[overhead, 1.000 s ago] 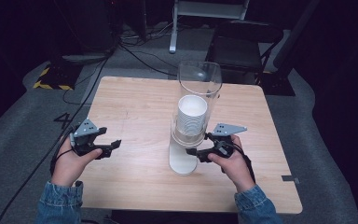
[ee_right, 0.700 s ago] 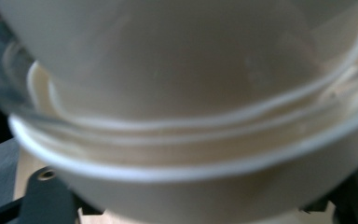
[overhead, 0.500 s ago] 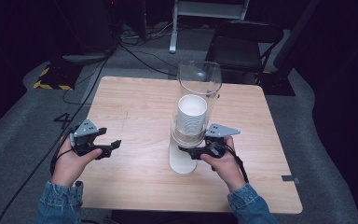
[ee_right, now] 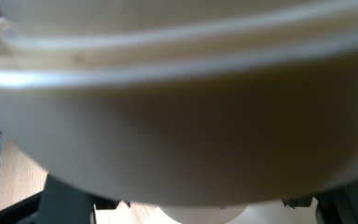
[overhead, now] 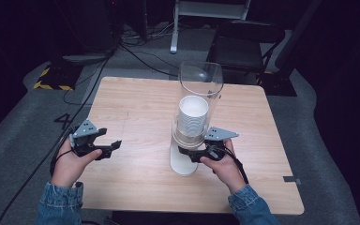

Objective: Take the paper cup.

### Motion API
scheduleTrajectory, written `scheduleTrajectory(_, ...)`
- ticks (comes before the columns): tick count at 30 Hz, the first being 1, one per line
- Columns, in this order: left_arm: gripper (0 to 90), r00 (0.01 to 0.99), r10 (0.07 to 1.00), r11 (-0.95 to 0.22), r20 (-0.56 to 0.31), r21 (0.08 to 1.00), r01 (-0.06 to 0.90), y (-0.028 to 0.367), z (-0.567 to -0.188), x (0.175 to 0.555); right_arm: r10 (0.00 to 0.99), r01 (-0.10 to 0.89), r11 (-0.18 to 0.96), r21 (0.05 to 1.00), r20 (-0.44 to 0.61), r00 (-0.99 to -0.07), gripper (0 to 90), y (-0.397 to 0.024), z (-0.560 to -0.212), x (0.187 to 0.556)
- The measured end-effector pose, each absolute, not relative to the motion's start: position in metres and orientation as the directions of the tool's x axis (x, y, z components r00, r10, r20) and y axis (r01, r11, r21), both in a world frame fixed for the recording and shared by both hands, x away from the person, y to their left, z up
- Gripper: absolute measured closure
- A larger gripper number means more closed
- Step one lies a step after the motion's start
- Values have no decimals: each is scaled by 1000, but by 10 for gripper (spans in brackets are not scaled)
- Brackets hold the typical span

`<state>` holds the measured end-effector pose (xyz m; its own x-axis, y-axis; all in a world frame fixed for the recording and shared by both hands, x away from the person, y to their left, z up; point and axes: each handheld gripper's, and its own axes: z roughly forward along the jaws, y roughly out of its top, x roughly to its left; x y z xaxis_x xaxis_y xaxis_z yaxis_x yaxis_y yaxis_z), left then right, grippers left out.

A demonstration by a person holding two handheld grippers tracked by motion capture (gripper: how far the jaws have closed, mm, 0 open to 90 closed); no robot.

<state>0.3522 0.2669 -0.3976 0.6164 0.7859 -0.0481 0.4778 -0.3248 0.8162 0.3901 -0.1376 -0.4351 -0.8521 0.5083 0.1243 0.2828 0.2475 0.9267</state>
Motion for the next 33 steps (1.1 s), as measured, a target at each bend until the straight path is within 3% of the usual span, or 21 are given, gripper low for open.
scheduleTrajectory(23, 249, 615, 786, -323, -53, 814, 483, 269, -398, 352, 517, 292, 245, 924, 130, -846, 331, -140, -440, 386)
scheduleTrajectory(33, 249, 613, 788, -318, -57, 815, 484, 269, -398, 352, 497, 241, 220, 945, 104, -862, 331, -141, -447, 390)
